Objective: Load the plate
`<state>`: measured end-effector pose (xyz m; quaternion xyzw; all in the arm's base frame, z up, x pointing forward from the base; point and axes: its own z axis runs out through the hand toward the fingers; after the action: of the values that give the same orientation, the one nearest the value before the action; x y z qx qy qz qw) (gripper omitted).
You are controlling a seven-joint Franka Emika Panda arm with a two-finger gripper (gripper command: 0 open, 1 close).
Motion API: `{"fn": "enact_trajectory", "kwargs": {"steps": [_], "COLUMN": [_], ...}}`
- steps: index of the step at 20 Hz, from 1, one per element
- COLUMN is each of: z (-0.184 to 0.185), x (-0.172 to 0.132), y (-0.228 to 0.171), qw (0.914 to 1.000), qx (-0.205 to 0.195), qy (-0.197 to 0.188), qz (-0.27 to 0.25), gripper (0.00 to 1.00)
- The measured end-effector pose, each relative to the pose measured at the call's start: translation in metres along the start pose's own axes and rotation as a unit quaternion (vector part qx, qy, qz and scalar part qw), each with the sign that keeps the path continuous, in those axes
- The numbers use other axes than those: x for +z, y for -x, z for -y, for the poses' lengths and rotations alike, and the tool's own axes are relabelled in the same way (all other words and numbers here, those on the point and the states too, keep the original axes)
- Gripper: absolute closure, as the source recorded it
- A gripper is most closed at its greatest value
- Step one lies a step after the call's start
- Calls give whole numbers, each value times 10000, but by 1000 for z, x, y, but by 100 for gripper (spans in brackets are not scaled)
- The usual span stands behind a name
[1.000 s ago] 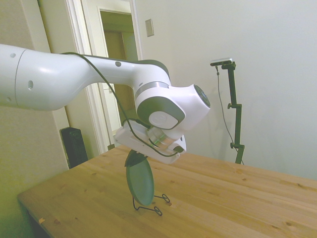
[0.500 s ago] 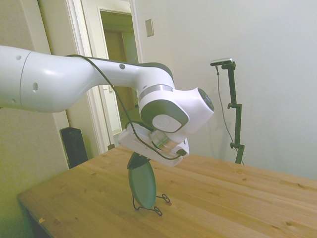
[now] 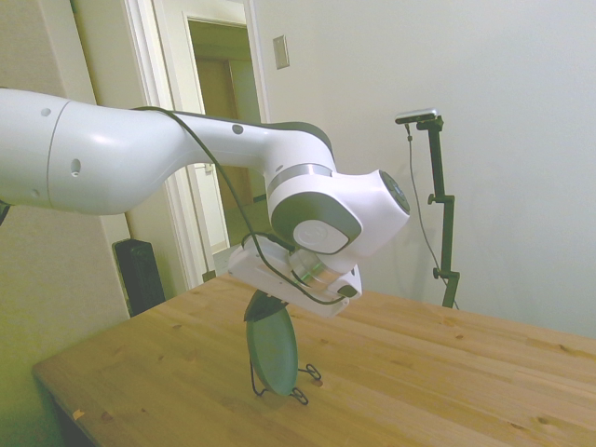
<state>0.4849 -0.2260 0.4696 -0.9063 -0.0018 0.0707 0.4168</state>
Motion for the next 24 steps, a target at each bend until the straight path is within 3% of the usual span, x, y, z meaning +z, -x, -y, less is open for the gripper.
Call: {"fn": "enact_trajectory", "kwargs": {"steps": [4, 5, 24], "z": [-1, -1, -2], "x": [0, 1, 5], "y": [-2, -3, -5], "qw": [10000, 10000, 9998], "qx": [-3, -3, 3], "qy": [28, 48, 163], "qz": [-28, -42, -95], "gripper": [100, 0, 0]}}
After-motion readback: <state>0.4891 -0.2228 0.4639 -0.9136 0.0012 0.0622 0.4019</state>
